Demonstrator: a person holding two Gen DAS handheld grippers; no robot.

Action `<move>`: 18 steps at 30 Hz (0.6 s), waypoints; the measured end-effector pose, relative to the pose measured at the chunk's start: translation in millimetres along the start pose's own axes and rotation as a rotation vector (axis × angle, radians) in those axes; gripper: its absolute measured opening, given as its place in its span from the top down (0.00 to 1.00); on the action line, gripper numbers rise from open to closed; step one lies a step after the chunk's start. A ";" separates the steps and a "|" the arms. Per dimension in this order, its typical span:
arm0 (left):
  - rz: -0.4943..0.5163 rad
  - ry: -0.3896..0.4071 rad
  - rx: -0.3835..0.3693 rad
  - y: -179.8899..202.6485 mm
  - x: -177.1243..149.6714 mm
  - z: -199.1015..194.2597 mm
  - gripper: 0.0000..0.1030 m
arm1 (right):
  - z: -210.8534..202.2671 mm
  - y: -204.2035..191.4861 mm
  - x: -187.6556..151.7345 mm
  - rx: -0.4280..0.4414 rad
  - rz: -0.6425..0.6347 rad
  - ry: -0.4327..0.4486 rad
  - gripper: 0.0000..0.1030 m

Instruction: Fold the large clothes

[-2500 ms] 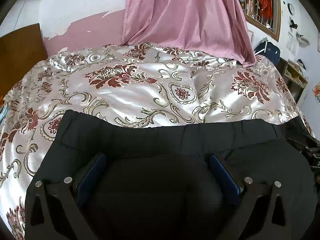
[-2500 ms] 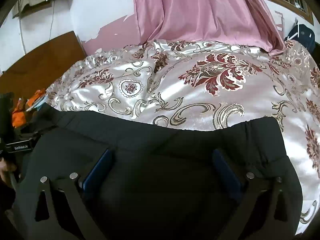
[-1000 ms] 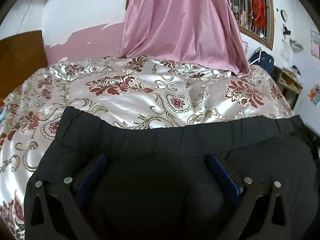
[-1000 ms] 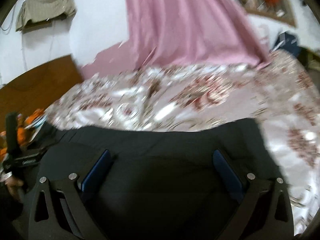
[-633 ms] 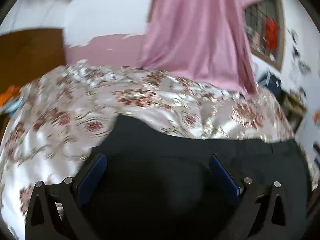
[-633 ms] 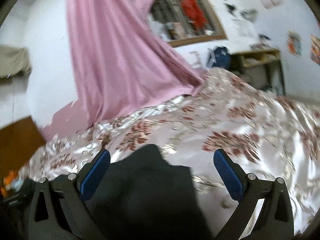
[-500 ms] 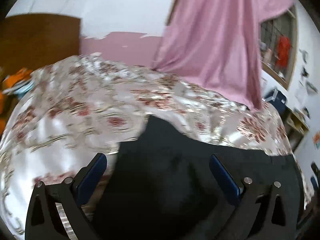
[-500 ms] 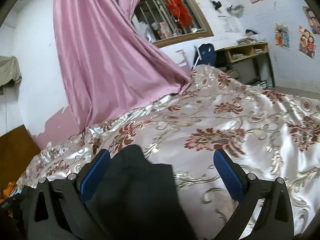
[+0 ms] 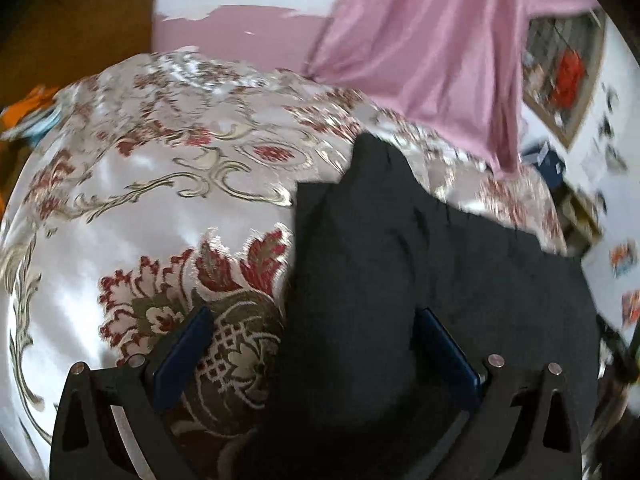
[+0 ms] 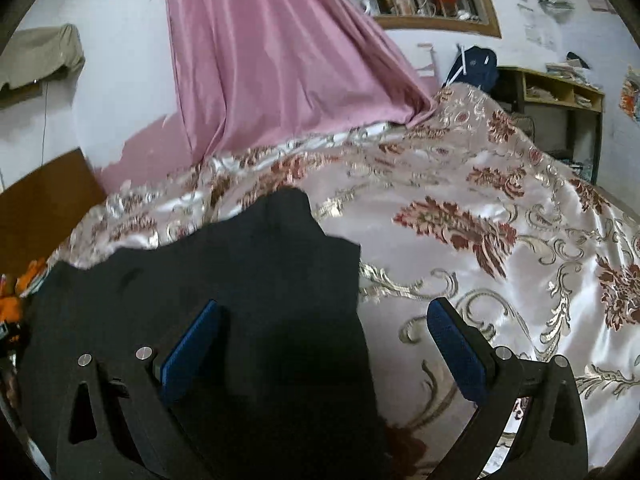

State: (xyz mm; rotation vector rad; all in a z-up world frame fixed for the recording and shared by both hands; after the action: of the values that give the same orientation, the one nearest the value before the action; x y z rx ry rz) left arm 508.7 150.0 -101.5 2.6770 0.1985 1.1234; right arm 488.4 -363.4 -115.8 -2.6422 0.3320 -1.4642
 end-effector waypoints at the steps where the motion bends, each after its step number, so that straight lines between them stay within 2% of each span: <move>1: 0.029 -0.016 -0.008 3.1 -0.7 0.8 0.00 | 3.5 2.8 -2.4 0.011 0.002 -0.023 0.02; 4: 0.087 -0.052 -0.032 7.6 -2.6 3.4 0.00 | 13.5 6.7 -11.0 0.064 0.011 -0.087 0.02; 7: 0.099 -0.077 -0.073 9.3 -4.5 4.3 0.00 | 21.5 8.3 -16.7 0.102 0.030 -0.128 0.02; 11: 0.115 -0.134 -0.162 17.2 -6.7 5.9 0.00 | 26.1 8.9 -20.7 0.134 0.056 -0.156 0.02; 15: 0.134 -0.178 -0.195 26.9 -9.7 9.1 0.00 | 29.3 7.7 -21.1 0.167 0.069 -0.180 0.01; 18: 0.130 -0.220 -0.217 31.8 -11.2 14.9 0.00 | 26.6 -2.4 -20.9 0.227 0.036 -0.193 0.01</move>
State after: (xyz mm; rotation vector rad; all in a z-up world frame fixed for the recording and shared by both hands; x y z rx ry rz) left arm 512.7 114.6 -110.9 2.6201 -0.1295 0.8206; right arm 500.6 -356.5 -146.8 -2.5516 0.1819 -1.1489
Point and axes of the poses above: each gripper's, at about its wrist camera, not at the fingertips, and z roughly the way its jaws point, y to its right, x to its top, the point moved 6 cm from there along z, roughly the way its jaws point
